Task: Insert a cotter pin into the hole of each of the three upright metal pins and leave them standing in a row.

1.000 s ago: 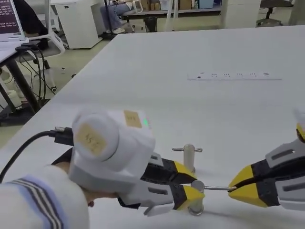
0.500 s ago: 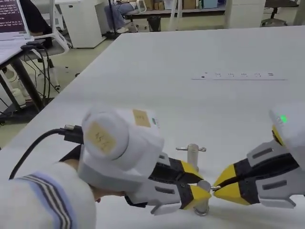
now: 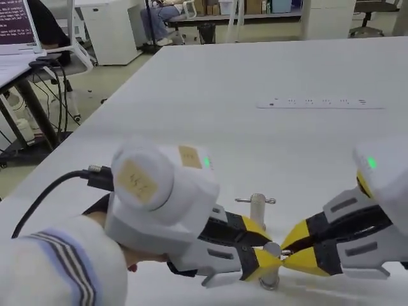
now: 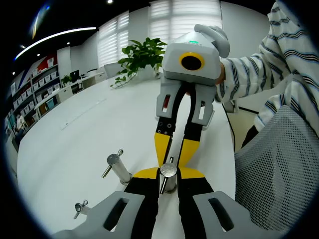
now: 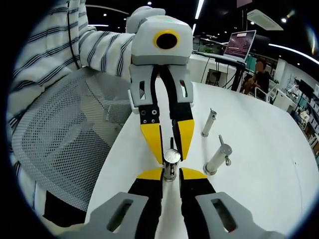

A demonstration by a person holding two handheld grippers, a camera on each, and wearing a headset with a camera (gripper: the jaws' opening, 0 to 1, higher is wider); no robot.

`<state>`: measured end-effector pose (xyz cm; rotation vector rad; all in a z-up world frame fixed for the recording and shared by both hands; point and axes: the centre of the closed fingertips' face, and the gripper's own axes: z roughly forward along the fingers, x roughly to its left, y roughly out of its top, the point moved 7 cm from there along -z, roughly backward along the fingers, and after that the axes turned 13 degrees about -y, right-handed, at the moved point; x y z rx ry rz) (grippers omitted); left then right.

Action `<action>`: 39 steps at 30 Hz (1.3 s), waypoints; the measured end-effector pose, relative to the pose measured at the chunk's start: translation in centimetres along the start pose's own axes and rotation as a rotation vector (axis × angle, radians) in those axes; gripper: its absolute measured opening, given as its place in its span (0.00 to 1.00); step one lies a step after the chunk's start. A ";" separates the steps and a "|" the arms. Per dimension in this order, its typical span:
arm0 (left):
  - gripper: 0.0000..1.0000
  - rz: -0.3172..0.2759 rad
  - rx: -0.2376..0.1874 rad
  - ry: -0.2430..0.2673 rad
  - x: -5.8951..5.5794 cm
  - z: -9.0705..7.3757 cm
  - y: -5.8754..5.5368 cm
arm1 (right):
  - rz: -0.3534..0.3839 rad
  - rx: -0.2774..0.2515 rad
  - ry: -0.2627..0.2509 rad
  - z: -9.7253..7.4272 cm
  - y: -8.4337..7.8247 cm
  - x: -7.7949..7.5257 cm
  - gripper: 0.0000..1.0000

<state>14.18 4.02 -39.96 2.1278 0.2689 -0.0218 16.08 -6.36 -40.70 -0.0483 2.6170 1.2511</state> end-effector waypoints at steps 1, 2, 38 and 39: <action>0.10 0.006 0.003 0.001 0.0 0.0 0.0 | 0.004 -0.001 -0.004 0.1 0.0 0.0 0.15; 0.10 0.014 0.008 0.005 -0.1 0.0 -0.1 | 0.004 -0.002 -0.013 0.1 -0.1 0.1 0.16; 0.99 -0.224 -0.047 0.053 -3.7 -3.0 -3.0 | 0.211 -0.109 -0.082 3.3 -1.0 1.5 0.10; 0.99 -0.228 -0.046 0.054 -3.7 -3.0 -3.1 | 0.198 -0.109 -0.083 3.3 -1.0 1.5 0.09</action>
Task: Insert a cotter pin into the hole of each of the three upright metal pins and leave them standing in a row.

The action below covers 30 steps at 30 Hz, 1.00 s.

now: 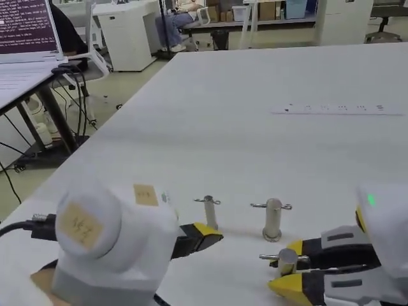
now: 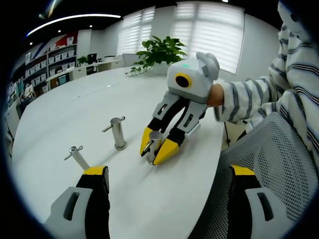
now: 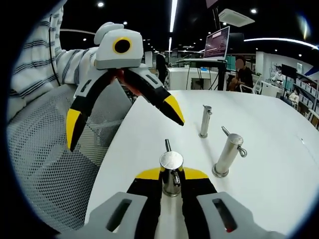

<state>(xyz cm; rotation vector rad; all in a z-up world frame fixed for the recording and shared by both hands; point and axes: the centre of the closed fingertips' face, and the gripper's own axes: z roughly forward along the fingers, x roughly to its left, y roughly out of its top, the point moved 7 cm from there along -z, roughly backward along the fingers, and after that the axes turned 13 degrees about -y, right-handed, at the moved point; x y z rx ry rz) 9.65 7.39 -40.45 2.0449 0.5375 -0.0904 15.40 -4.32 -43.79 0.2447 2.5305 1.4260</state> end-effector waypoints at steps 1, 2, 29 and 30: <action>0.99 0.000 0.001 0.001 0.0 0.0 0.0 | -0.004 0.000 0.000 0.0 0.0 0.0 0.09; 0.99 0.002 0.005 0.005 0.0 0.0 -0.1 | -0.016 0.002 -0.001 0.0 0.1 0.1 0.09; 0.99 -0.045 0.033 0.050 0.4 -1.4 -1.4 | 0.008 0.042 -0.168 -5.1 -1.6 -7.7 0.08; 0.99 -0.050 0.035 0.051 0.4 -1.5 -1.5 | 0.008 0.043 -0.171 -5.1 -1.7 -7.9 0.08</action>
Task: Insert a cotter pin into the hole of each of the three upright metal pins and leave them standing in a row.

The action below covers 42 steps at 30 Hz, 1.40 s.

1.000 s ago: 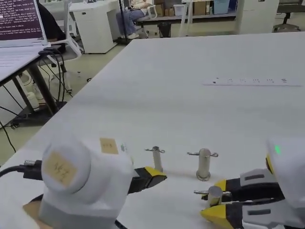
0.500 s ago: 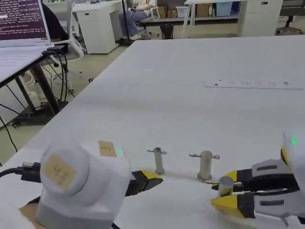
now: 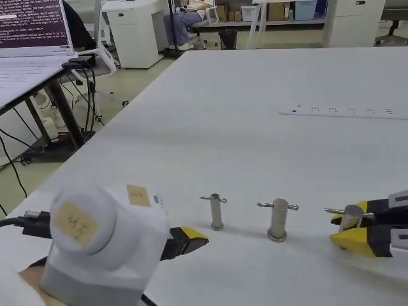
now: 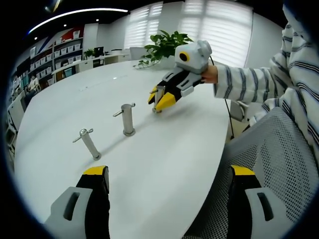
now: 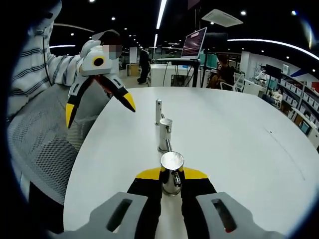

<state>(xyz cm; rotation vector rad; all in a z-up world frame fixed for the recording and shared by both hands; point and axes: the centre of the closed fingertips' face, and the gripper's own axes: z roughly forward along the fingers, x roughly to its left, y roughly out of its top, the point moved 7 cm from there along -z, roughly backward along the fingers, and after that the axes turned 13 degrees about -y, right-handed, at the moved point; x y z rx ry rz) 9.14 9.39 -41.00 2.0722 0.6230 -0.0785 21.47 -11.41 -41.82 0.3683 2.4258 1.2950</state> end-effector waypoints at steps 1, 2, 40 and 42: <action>0.99 -0.004 0.001 0.001 0.0 0.0 -0.1 | 0.008 0.001 -0.004 0.0 -0.2 -0.2 0.08; 0.99 -0.005 0.003 0.003 0.0 0.0 -0.1 | 0.017 -0.001 -0.004 0.0 -0.4 -0.3 0.08; 0.99 -0.050 -0.112 0.089 0.3 -2.5 0.6 | 0.169 -0.115 -0.111 -4.0 2.3 0.9 0.53; 0.99 -0.053 -0.125 0.100 0.4 -2.8 0.7 | 0.168 -0.119 -0.119 -4.7 2.4 1.2 0.54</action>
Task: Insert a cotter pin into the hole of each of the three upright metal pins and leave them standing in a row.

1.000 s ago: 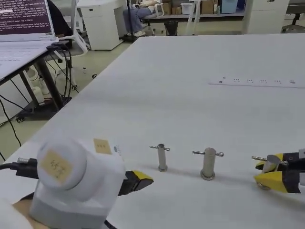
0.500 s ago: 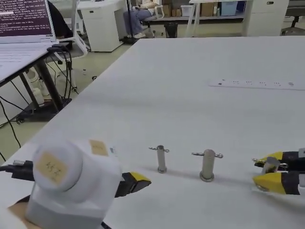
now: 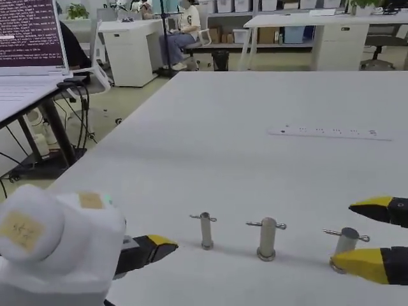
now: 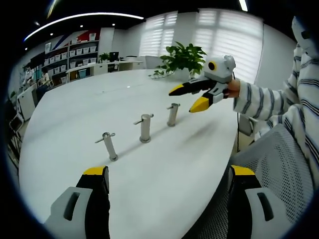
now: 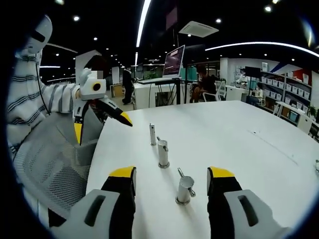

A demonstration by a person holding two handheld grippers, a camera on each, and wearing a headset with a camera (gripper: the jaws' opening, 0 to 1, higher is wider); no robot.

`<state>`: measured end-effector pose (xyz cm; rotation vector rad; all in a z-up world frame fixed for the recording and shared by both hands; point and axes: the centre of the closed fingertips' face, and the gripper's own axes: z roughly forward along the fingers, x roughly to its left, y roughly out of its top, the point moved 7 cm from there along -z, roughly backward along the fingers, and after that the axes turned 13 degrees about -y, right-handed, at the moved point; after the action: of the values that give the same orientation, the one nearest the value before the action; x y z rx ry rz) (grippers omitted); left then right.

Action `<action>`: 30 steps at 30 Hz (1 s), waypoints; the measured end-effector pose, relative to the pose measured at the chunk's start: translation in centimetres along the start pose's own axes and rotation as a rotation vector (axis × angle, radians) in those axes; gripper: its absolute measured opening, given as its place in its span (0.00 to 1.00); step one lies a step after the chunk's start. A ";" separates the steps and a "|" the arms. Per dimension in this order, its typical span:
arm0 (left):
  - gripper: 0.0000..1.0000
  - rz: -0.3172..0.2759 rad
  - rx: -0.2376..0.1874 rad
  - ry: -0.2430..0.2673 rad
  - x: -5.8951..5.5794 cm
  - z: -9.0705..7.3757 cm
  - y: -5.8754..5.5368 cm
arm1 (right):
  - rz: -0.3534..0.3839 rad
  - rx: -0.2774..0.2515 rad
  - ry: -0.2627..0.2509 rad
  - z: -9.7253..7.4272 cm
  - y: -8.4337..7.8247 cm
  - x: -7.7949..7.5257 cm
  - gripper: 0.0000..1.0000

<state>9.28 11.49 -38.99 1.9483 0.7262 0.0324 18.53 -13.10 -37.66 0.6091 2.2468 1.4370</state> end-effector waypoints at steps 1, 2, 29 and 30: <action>0.99 -0.006 -0.014 0.006 0.0 -0.2 0.1 | 0.009 -0.004 -0.004 -0.4 0.1 0.2 0.55; 0.99 -0.011 -0.025 0.008 0.1 -0.3 0.2 | 0.019 -0.003 -0.009 -0.7 0.1 0.4 0.58; 0.99 -0.106 -0.144 -0.002 -0.8 -2.4 0.2 | 0.424 0.040 -0.161 -5.1 -2.8 4.3 0.98; 0.99 -0.112 -0.149 0.001 -0.9 -2.5 0.1 | 0.427 0.046 -0.168 -5.2 -2.9 4.5 0.98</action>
<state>7.84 13.04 -37.41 1.7643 0.8092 0.0182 11.59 -15.55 -38.70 1.2360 2.1032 1.4580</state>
